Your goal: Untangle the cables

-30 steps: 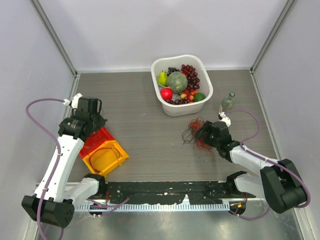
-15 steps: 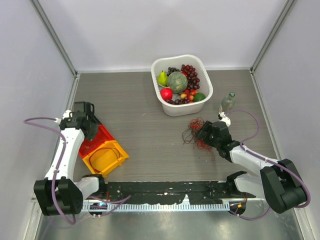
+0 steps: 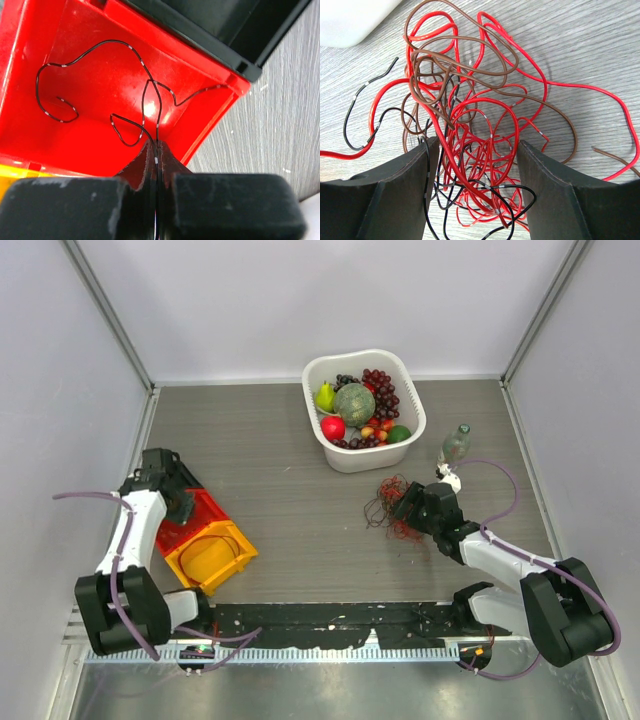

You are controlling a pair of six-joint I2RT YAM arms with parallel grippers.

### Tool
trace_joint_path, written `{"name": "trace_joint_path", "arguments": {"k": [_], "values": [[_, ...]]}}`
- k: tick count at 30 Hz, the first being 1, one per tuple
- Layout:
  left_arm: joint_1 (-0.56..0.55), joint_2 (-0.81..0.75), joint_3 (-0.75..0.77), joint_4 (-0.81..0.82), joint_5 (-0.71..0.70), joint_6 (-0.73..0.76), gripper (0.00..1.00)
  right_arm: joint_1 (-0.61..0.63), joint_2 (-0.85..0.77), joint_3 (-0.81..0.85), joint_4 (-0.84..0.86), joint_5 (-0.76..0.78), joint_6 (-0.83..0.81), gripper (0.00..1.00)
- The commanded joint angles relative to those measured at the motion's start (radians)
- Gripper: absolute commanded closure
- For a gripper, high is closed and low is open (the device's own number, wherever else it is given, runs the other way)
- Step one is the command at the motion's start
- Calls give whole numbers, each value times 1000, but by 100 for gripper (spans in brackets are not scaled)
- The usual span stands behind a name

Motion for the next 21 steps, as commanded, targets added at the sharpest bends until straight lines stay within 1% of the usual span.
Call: {"name": "trace_joint_path", "arguments": {"k": [1,3,4,7,9,13,14,17,19,21], "values": [[71,35,6,64,27,-19,93,-1,14,-15,-43,-21,-4,32],[94,31,15,60,0,-7,76,1,13,-18,-43,-23,-4,32],[95,19,21,55,-24,0,63,1,10,-17,-43,-23,-5,32],[95,-43,18,52,-77,19,44,1,11,-18,-41,-23,-4,32],[95,-80,17,40,-87,32,36,1,16,-17,-41,-24,-7,32],[94,-149,24,14,-129,64,27,1,28,-14,-40,-32,-8,32],[94,-164,24,18,-141,79,22,1,28,-12,-40,-32,-8,32],[88,-190,21,32,-137,107,2,2,30,-12,-40,-33,-8,32],[71,-177,20,63,-98,138,0,-1,24,-15,-40,-37,-8,32],[63,-144,43,41,-83,145,0,1,20,-15,-38,-35,-8,32]]}}
